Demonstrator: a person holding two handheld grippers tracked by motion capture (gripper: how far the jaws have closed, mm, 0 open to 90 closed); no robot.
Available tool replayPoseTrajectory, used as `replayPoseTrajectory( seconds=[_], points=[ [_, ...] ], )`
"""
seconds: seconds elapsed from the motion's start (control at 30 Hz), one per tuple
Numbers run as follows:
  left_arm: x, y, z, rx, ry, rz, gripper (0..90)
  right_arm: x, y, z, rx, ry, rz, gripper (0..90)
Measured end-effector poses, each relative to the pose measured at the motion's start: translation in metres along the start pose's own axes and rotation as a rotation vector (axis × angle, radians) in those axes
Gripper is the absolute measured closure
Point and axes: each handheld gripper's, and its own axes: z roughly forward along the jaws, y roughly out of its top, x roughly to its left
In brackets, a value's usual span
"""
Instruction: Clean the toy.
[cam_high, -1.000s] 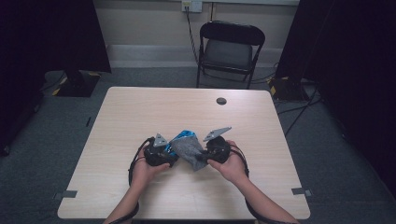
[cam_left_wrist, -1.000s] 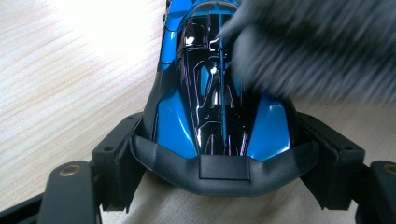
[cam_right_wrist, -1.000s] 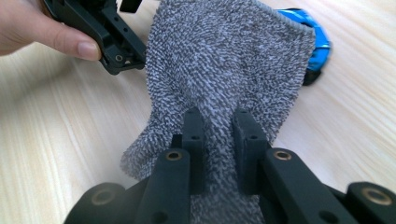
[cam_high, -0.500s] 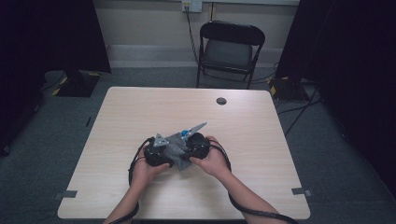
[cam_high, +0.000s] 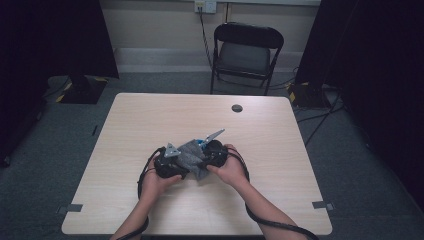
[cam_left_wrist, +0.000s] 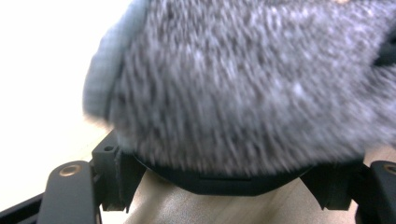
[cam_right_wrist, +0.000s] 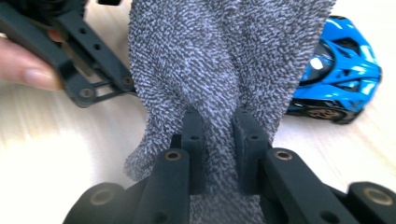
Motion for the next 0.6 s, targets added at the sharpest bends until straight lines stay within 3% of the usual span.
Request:
replayPoseTrajectory(
  seconds=[0.3, 0.6],
  points=[
    [0.0, 0.0, 0.0, 0.0, 0.0, -0.001, 24.0, -0.019, -0.002, -0.004, -0.018, -0.029, 0.077, 76.7],
    [0.0, 0.0, 0.0, 0.0, 0.0, -0.001, 24.1, -0.031, 0.001, -0.004, -0.007, -0.059, 0.088, 76.6]
  ],
)
